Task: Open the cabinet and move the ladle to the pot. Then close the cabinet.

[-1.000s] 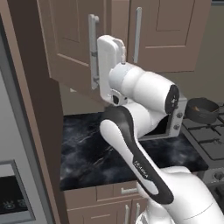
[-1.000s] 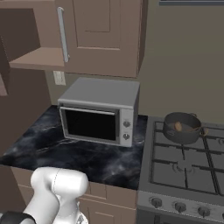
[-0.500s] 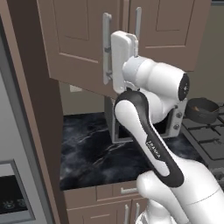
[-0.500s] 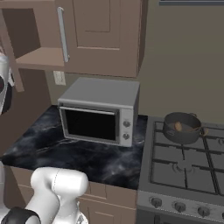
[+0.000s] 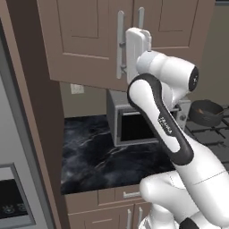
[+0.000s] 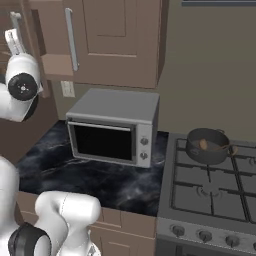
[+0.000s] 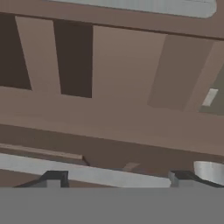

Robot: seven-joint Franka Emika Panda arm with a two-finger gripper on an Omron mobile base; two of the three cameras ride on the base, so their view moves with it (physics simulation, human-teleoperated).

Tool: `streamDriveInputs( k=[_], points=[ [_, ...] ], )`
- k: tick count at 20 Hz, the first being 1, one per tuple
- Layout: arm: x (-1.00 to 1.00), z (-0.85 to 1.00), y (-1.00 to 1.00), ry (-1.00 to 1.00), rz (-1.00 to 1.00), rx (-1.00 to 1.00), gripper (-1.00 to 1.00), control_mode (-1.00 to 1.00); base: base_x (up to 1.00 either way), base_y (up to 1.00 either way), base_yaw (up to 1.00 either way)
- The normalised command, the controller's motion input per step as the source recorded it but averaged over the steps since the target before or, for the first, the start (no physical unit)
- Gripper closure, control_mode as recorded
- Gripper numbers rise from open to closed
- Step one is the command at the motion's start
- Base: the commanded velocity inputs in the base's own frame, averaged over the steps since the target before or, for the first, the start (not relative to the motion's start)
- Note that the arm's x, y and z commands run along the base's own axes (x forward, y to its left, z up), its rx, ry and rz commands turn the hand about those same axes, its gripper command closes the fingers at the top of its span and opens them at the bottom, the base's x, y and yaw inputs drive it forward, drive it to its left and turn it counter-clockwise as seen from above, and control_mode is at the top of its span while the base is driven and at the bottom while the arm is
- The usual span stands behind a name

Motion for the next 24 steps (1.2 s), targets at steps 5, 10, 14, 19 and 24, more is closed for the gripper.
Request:
streamDriveInputs(
  k=[5, 10, 14, 19, 24],
  points=[
    [1.00, -0.18, 0.53, -0.04, -0.20, -0.02, -1.00, -1.00, 0.00, 0.00, 0.00],
    [1.00, -0.20, 0.53, -0.06, -0.25, -0.08, -1.00, -1.00, 0.00, 0.00, 0.00],
    [1.00, -0.20, 0.47, -0.07, -0.24, -0.06, -1.00, -1.00, 0.00, 0.00, 0.00],
    [1.00, -0.29, 0.29, -0.02, -0.22, -0.01, -1.00, -1.00, 0.00, 0.00, 0.00],
    [1.00, -0.18, -0.01, 0.03, -0.15, 0.00, -1.00, -1.00, 0.00, 0.00, 0.00]
  ],
)
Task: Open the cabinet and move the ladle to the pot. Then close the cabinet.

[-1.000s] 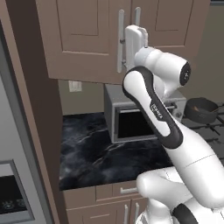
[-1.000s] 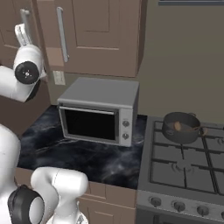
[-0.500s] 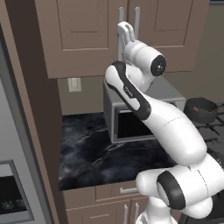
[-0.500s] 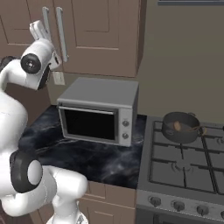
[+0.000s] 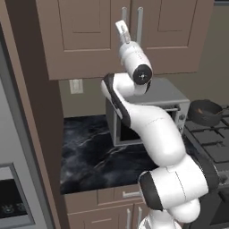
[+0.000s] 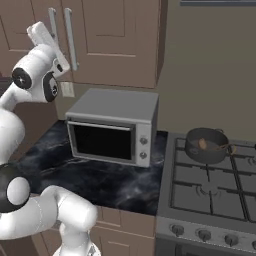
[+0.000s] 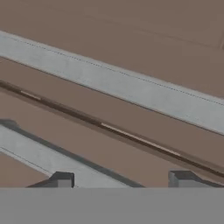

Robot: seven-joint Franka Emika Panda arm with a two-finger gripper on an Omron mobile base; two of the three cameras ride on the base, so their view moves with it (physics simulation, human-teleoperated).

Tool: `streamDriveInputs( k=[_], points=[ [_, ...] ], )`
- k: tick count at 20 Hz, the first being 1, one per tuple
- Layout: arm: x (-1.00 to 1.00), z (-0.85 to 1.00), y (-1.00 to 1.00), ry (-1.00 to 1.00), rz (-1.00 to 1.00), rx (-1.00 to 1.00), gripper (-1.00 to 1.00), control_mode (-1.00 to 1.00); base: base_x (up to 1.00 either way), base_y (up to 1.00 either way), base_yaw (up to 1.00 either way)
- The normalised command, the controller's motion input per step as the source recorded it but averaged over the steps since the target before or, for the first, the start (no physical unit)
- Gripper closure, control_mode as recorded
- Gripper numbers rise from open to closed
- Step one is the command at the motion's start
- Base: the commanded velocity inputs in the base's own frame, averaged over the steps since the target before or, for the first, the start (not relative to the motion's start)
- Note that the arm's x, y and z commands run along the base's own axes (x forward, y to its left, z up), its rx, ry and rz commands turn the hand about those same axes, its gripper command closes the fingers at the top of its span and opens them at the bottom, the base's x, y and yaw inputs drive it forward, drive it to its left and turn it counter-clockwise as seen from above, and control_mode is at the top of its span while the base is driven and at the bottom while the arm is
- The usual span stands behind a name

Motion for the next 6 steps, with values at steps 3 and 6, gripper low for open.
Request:
streamDriveInputs(
  k=[3, 6],
  points=[
    [0.63, -0.05, -0.45, 0.14, -0.01, 0.10, -1.00, -1.00, 0.00, 0.00, 0.00],
    [0.60, -0.10, -0.64, 0.25, 0.01, 0.19, -1.00, -1.00, 0.00, 0.00, 0.00]
  ],
)
